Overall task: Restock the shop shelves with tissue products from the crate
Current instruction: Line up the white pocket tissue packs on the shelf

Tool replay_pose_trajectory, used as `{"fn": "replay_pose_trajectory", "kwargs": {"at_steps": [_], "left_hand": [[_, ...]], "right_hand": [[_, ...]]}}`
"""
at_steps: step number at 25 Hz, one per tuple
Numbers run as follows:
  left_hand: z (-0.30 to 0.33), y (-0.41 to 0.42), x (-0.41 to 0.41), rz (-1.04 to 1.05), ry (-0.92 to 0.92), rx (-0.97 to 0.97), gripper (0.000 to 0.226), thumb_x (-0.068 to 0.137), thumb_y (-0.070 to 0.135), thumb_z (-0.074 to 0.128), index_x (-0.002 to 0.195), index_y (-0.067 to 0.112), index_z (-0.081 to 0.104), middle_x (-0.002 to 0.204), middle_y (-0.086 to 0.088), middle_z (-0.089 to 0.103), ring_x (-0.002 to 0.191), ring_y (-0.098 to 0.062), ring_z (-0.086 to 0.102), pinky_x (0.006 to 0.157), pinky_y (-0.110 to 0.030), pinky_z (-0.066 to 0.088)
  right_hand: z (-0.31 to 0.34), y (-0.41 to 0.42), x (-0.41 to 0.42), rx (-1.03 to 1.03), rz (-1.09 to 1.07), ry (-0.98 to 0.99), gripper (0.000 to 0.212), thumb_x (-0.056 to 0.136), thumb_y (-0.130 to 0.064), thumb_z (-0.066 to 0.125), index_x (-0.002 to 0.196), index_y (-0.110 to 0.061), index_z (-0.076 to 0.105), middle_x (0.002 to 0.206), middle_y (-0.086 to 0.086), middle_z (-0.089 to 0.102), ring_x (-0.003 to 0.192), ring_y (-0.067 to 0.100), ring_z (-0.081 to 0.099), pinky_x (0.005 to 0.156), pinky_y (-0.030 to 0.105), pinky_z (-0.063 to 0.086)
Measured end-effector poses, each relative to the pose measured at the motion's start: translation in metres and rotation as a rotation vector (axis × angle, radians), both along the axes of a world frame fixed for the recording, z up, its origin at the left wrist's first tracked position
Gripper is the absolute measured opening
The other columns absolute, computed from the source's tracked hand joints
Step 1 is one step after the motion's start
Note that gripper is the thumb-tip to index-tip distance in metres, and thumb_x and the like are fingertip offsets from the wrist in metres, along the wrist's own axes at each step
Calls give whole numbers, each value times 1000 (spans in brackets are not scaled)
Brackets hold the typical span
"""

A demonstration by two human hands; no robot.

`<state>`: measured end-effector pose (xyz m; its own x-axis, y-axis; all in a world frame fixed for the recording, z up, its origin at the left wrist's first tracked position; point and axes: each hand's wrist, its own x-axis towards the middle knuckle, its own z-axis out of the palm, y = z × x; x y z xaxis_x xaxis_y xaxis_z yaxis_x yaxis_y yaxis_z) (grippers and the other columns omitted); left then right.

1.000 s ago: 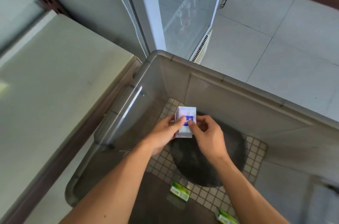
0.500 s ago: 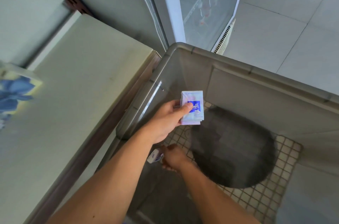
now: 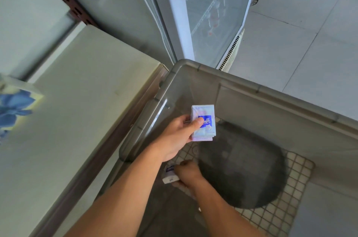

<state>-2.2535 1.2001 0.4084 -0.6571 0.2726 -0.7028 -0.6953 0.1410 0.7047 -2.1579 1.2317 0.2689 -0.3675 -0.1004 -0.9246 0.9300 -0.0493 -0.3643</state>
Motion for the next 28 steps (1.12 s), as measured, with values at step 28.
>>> {"fn": "replay_pose_trajectory", "kwargs": {"at_steps": [28], "left_hand": [[167,36,76,-114,153,111,44,104,42,30,127,18,59,121,-5,67,116,-17,61,100,-28,46]], "right_hand": [[306,137,10,54,-99,772,25,93,-27,37,111,-27,55,102,5,66,98,20,64,91,38,51]]}}
